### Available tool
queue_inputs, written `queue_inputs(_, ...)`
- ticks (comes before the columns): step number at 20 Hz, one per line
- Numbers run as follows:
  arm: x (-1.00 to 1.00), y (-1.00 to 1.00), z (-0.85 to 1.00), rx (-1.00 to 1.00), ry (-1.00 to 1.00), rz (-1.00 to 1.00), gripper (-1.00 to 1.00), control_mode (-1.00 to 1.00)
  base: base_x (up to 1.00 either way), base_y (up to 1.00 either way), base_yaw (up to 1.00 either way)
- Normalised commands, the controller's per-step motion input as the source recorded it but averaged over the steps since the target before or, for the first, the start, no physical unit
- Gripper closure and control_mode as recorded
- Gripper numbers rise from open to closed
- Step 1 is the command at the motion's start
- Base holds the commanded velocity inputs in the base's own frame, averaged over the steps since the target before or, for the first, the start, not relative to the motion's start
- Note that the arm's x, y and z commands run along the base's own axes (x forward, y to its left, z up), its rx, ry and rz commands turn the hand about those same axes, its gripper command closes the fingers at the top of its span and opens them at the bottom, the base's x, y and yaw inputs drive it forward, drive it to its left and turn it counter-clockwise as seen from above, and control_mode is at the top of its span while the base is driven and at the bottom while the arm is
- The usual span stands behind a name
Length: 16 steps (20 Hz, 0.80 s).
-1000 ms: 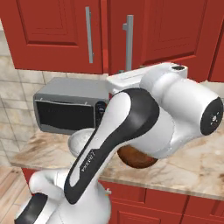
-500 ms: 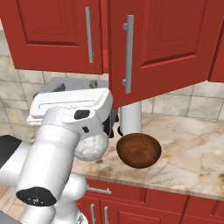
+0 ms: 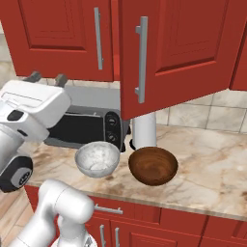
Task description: Open the cabinet. Pick the bowls from the counter and place them in the cabinet. Then close the cabinet.
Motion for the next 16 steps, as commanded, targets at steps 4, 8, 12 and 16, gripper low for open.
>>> queue_inputs(4, 0.36, 0.36, -0.36, 0.08, -0.04, -0.28, -1.00, -1.00, 0.00, 0.00, 0.00)
queue_inputs(8, 0.75, 0.02, -0.55, 0.06, -0.01, -0.03, -1.00, -1.00, 0.00, 0.00, 0.00)
queue_inputs(12, 0.54, 0.00, -0.62, 0.07, -0.15, 0.00, -1.00, -1.00, 0.00, 0.00, 0.00)
queue_inputs(16, 0.47, -0.11, -0.50, 0.08, -0.15, 0.00, -1.00, -1.00, 0.00, 0.00, 0.00)
